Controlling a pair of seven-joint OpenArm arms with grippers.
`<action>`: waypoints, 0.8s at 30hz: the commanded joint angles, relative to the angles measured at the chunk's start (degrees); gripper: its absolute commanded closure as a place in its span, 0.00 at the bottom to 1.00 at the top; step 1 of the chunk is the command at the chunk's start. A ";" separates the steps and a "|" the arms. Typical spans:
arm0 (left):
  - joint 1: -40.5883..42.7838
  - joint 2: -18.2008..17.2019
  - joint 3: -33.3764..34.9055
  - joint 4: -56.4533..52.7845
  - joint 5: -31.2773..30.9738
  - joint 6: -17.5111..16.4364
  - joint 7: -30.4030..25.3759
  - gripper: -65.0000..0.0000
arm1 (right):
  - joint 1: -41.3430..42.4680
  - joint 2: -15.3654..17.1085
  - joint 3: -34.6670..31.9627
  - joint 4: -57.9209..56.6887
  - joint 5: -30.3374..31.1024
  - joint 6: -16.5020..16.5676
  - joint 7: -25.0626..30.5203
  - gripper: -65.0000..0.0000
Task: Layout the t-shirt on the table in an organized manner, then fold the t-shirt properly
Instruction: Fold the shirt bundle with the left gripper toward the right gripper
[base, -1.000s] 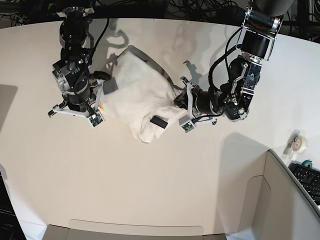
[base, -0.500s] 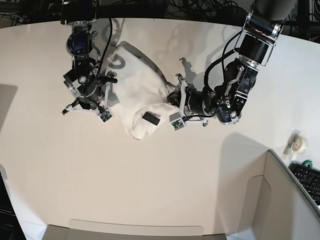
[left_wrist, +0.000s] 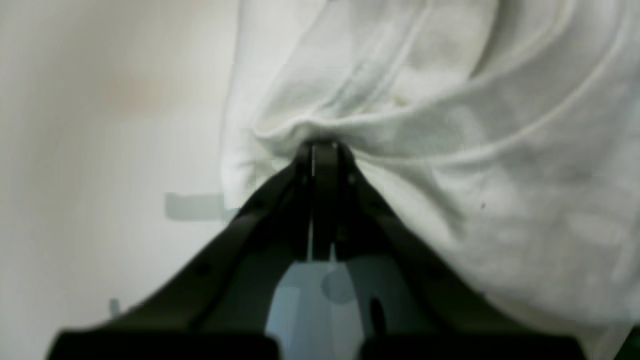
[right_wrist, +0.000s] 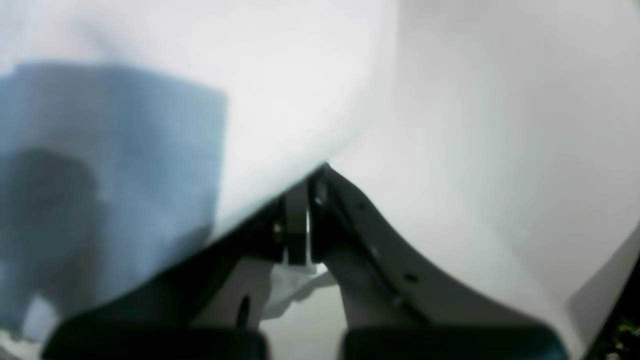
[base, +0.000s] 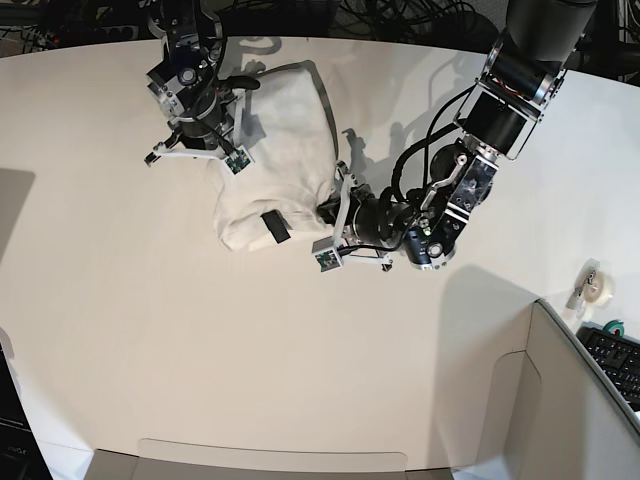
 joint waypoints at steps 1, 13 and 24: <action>-1.19 0.24 0.94 0.35 -0.04 -0.09 -0.81 1.00 | -0.87 -0.45 -0.35 0.65 1.15 0.54 -0.30 1.00; -6.20 2.17 5.60 0.35 -0.04 0.00 -3.27 1.00 | -5.18 -2.91 0.00 0.74 1.06 0.45 -0.30 1.00; -7.87 0.33 2.61 5.72 -0.13 0.00 0.24 0.86 | -5.01 -3.96 4.31 2.76 1.06 0.37 -0.39 1.00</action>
